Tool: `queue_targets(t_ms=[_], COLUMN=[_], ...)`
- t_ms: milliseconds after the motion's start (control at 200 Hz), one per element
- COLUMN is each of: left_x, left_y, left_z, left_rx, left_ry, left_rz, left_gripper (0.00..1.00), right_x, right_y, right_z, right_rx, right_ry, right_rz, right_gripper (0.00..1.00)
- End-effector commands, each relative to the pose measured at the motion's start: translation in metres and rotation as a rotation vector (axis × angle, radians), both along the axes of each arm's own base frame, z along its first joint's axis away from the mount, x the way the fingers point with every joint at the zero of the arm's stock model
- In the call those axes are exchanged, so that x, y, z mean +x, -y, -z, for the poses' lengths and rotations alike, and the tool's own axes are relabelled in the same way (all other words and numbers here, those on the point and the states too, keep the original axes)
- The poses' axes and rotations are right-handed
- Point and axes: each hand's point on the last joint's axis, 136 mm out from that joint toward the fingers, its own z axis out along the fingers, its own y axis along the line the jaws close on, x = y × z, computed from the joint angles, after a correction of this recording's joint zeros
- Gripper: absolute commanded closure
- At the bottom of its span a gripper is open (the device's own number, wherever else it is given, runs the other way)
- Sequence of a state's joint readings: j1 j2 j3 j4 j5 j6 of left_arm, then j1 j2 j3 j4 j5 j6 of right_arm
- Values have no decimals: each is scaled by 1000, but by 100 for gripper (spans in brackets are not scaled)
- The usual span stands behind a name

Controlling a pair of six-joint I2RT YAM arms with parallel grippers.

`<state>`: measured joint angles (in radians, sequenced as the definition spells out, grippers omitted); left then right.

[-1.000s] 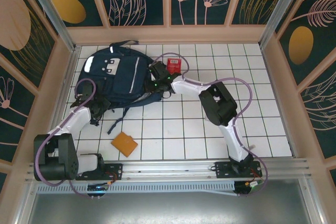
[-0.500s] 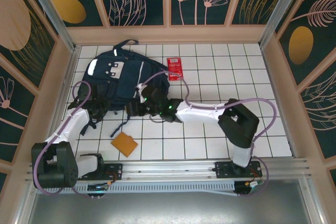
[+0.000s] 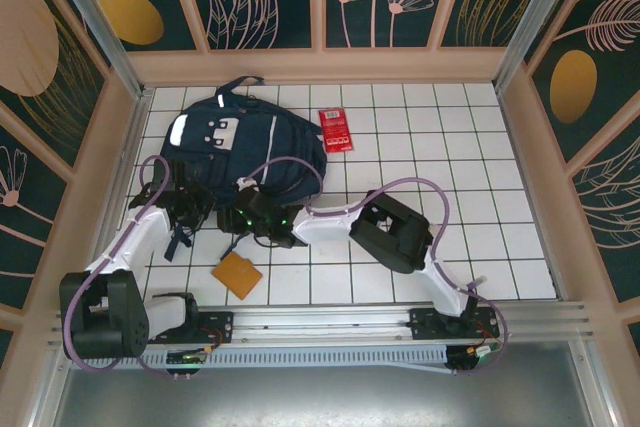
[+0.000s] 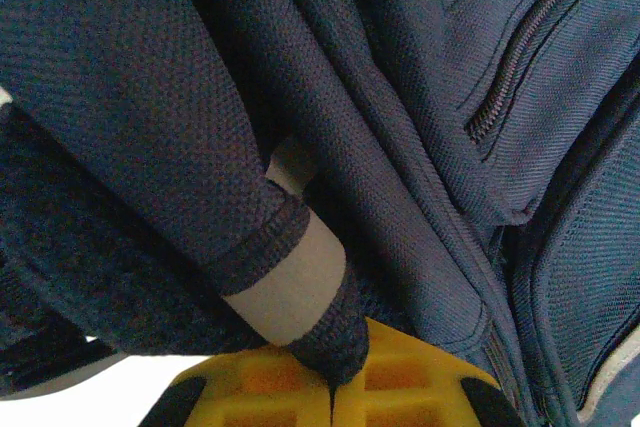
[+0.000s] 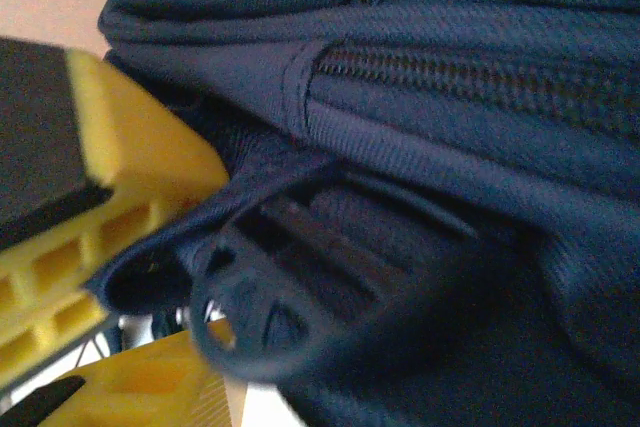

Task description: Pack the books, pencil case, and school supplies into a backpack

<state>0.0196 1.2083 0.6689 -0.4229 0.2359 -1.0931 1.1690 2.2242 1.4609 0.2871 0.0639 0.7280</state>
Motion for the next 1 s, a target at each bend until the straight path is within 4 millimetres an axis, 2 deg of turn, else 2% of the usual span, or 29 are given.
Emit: queue_targets(t_ms=[0, 105, 215, 340, 480, 646, 791, 991], left_x=[3, 2, 1, 4, 10, 14, 19, 35], left_y=[17, 14, 12, 4, -16, -35, -55, -73], left_z=[-18, -17, -12, -13, -18, -12, -13, -33], left_rx=[-91, -69, -56, -1, 135, 263, 391, 549], left_ry=[57, 54, 43, 48, 57, 39, 34, 78], left_rz=[32, 29, 23, 23, 21, 15, 4, 61], left_gripper=[100, 100, 100, 100, 100, 100, 100, 100], right_x=[21, 28, 31, 24, 9, -9, -24, -30], right_y=[-14, -10, -3, 8, 27, 63, 108, 172], right_z=[-24, -28, -31, -33, -41, -32, -19, -13], right_rx=[51, 42, 22, 9, -1, -81, -181, -323], right_ry=[114, 143, 155, 142, 87, -20, -64, -55], right_rz=[60, 101, 131, 111, 77, 36, 17, 23], right_gripper=[56, 75, 88, 100, 100, 100, 100, 100])
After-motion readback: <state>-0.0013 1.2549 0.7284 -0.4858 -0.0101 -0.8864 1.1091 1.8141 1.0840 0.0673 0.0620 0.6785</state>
